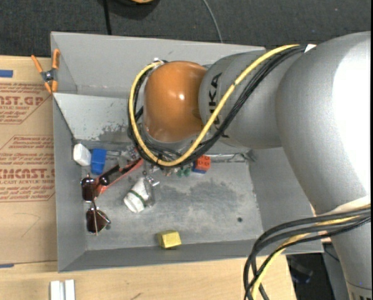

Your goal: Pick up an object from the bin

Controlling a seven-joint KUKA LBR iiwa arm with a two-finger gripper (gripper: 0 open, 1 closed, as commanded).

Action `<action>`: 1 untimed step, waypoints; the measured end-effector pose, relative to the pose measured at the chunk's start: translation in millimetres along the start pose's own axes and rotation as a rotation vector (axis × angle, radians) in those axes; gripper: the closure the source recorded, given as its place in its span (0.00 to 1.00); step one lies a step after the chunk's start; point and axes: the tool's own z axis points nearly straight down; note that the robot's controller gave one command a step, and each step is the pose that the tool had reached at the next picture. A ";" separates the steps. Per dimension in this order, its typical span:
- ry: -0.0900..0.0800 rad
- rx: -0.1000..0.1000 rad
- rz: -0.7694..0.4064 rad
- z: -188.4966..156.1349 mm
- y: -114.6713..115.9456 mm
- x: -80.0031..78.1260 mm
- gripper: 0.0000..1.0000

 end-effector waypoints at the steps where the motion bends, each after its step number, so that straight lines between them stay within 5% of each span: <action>1: 0.000 0.002 -0.105 -5.4 3.1 -4.1 0.00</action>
Offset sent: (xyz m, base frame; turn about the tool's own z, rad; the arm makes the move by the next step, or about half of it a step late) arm 0.0080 0.0043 -0.0415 -0.1853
